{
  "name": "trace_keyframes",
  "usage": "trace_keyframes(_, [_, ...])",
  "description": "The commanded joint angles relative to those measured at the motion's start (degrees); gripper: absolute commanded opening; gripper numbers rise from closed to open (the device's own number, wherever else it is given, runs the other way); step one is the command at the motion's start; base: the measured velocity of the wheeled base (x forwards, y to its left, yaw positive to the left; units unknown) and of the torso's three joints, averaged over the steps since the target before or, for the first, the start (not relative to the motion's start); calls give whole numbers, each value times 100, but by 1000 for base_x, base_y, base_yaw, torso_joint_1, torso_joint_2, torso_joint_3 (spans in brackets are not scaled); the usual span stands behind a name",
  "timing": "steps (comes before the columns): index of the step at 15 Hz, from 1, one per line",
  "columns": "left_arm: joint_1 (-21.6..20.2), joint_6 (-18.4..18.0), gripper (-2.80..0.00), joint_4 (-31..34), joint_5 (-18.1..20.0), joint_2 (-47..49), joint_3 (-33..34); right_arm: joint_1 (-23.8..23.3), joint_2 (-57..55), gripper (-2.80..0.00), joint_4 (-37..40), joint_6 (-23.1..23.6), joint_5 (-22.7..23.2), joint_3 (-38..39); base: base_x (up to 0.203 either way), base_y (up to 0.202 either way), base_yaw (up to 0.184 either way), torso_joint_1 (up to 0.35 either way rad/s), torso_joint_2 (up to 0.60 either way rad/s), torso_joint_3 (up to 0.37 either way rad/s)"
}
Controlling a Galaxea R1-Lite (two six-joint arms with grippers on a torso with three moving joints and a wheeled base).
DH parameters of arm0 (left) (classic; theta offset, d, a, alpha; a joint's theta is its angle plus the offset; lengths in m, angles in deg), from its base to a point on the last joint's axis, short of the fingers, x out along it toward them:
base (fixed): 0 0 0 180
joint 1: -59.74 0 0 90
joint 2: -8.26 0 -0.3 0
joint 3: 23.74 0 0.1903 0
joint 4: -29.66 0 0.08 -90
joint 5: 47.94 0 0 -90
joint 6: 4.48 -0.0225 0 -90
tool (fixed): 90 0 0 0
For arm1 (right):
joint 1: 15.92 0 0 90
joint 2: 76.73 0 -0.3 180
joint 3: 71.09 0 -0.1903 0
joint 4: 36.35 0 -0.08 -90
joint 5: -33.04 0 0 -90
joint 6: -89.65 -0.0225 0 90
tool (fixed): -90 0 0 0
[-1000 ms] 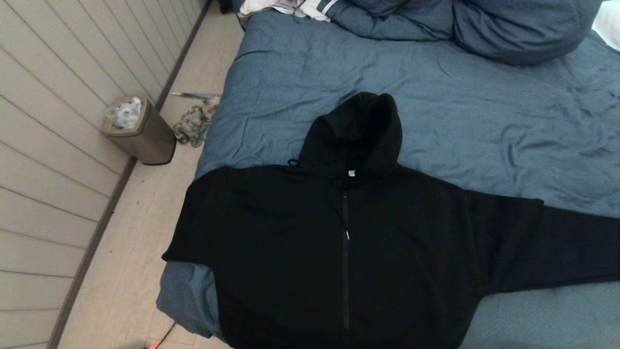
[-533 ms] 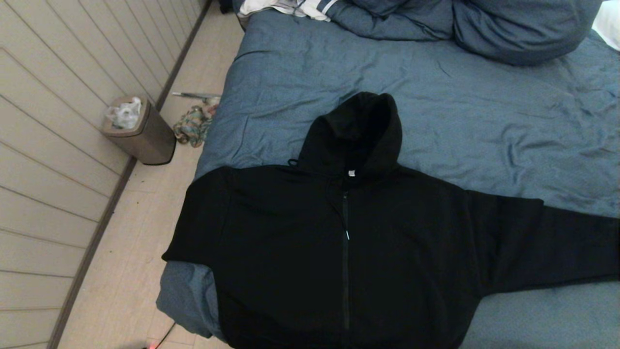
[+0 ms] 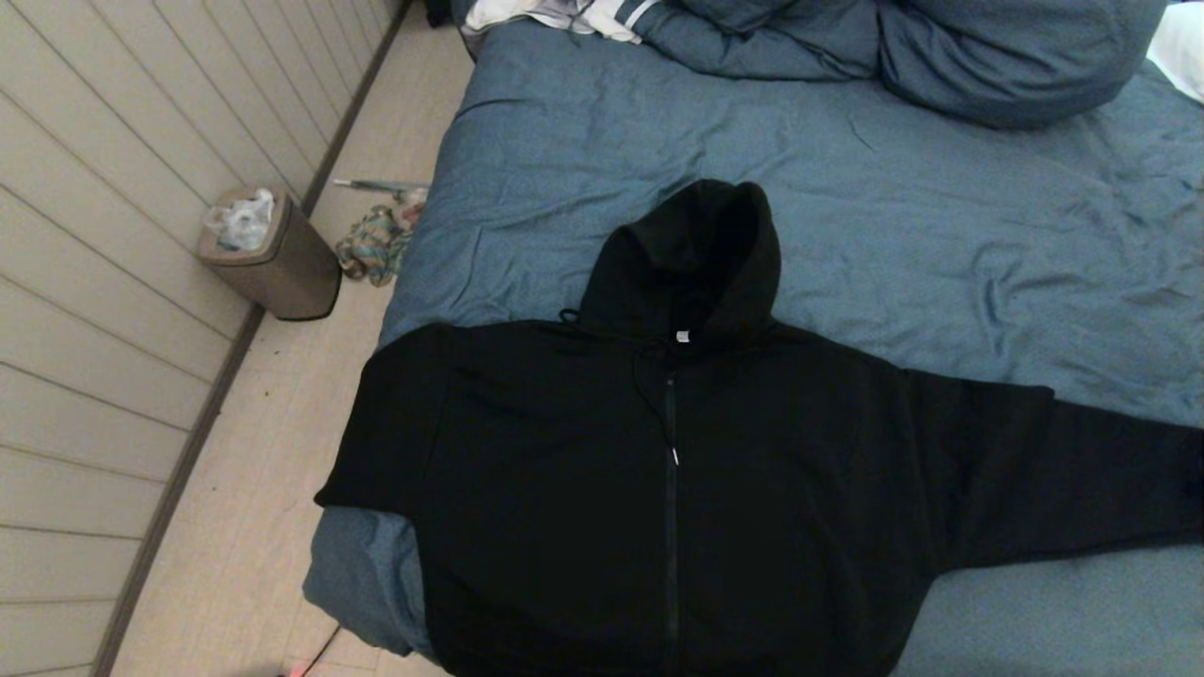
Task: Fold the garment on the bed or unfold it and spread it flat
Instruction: Fold the black sweatshirt
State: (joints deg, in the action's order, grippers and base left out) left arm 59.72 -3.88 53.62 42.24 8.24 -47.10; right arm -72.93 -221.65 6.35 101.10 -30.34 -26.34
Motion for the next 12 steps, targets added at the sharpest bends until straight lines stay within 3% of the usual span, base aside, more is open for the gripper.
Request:
trace_keyframes(1, [-6,-2,-280,2,-1,2,0,26,4,-280,-40,-73,9,0,0,0,0,0,0,0])
trace_keyframes(5, [-3,-3,-280,2,-1,2,0,148,322,-280,-190,-648,26,0,0,0,0,0,0,0])
trace_keyframes(9, [-6,2,-280,2,-1,2,0,190,763,-280,-153,-809,62,157,0,0,0,0,0,0])
trace_keyframes(12, [-6,-6,-280,2,-1,2,0,213,1458,-280,-140,-1165,384,350,0,0,0,0,0,0])
